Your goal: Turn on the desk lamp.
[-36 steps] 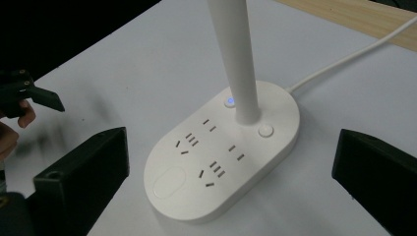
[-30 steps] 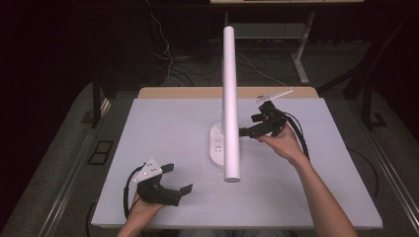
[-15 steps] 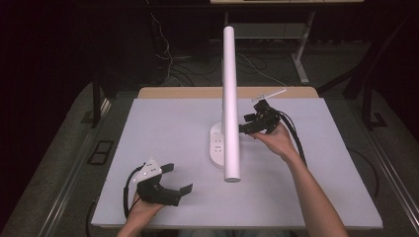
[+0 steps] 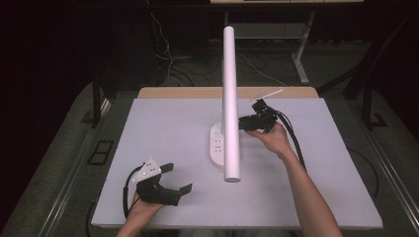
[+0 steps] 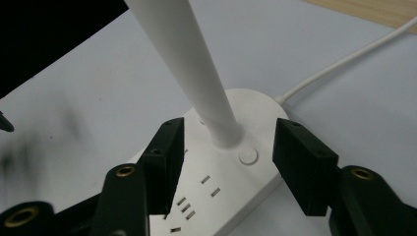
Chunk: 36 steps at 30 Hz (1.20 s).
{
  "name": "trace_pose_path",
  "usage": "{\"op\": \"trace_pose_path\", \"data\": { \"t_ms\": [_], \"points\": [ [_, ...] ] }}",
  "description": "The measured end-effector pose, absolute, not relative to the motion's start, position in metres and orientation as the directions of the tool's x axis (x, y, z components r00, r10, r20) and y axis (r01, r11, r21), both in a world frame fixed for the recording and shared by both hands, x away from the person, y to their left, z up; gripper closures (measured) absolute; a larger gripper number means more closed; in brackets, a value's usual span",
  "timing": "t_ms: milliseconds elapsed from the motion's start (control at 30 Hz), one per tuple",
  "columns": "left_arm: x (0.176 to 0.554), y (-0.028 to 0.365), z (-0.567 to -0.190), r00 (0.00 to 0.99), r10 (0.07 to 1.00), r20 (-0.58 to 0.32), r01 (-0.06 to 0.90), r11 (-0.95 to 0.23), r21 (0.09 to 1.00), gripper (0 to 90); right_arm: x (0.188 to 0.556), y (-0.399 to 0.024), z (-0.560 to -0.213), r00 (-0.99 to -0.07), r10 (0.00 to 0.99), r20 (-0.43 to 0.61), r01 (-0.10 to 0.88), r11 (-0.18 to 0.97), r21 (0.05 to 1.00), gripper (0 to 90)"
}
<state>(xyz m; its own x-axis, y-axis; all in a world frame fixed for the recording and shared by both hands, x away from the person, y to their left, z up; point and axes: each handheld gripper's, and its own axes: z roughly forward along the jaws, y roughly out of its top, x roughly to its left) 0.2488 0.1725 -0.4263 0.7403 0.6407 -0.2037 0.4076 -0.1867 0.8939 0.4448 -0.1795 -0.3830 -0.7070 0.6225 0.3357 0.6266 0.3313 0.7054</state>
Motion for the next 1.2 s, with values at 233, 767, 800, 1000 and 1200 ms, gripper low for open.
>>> {"op": "trace_pose_path", "data": {
  "t_ms": [233,767,800,1000,1200],
  "points": [
    [0.249,0.172,-0.426,0.740,0.640,-0.204,0.408,-0.187,0.894,0.0,0.451,-0.180,-0.391,-0.702,0.615,0.359,0.638,0.320,0.700,56.7],
    [0.249,0.172,-0.426,0.742,0.637,-0.209,0.408,-0.181,0.895,0.0,0.460,-0.175,-0.410,-0.715,0.578,0.394,0.640,0.314,0.701,83.2],
    [0.249,0.172,-0.426,0.742,0.637,-0.209,0.408,-0.181,0.895,0.0,0.460,-0.174,-0.411,-0.715,0.579,0.392,0.639,0.312,0.703,84.2],
    [0.249,0.173,-0.426,0.742,0.636,-0.209,0.409,-0.184,0.894,0.0,0.463,-0.171,-0.417,-0.714,0.578,0.395,0.641,0.314,0.700,89.5],
    [0.249,0.173,-0.426,0.741,0.637,-0.209,0.410,-0.184,0.893,0.0,0.466,-0.170,-0.424,-0.707,0.580,0.405,0.655,0.319,0.685,89.4]
  ]
}}
